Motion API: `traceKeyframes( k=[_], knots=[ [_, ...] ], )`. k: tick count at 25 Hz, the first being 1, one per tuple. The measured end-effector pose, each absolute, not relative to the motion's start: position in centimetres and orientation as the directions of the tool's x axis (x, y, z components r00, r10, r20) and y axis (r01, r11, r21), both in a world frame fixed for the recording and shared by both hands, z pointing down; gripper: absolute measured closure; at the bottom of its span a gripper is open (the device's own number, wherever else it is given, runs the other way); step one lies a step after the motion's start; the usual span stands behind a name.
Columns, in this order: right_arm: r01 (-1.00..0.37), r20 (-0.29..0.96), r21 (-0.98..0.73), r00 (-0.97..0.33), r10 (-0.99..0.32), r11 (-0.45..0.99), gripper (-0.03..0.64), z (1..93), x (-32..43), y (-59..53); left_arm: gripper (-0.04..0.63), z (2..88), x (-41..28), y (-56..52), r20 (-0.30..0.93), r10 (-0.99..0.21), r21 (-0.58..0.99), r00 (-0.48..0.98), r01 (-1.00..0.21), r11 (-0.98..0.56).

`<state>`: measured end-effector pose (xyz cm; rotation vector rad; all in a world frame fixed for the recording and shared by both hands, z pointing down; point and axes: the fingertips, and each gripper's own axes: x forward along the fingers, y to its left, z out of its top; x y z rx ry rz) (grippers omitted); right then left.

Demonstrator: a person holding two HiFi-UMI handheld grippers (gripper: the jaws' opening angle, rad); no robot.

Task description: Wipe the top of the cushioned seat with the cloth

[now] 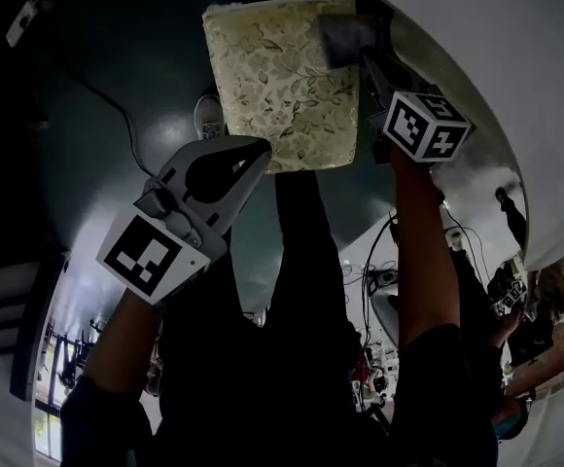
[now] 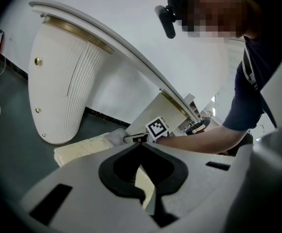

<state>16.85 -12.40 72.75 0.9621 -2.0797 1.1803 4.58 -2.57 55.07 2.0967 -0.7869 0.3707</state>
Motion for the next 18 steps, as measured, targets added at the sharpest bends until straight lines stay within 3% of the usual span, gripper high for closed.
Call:
traceKeyframes(
  k=[8, 18],
  knots=[
    [-0.814, 0.740, -0.469, -0.574, -0.351, 0.343, 0.586, 69.7, 16.2, -12.2, 0.588, 53.6, 3.0, -2.2, 0.495, -0.410, 0.614, 0.766, -0.643, -0.458],
    [-0.741, 0.687, -0.522, -0.659, -0.307, 0.422, 0.584, 67.2, 5.4, -8.6, 0.588, 52.7, -3.3, 0.3, 0.477, -0.462, 0.608, 0.747, -0.661, -0.441]
  ],
)
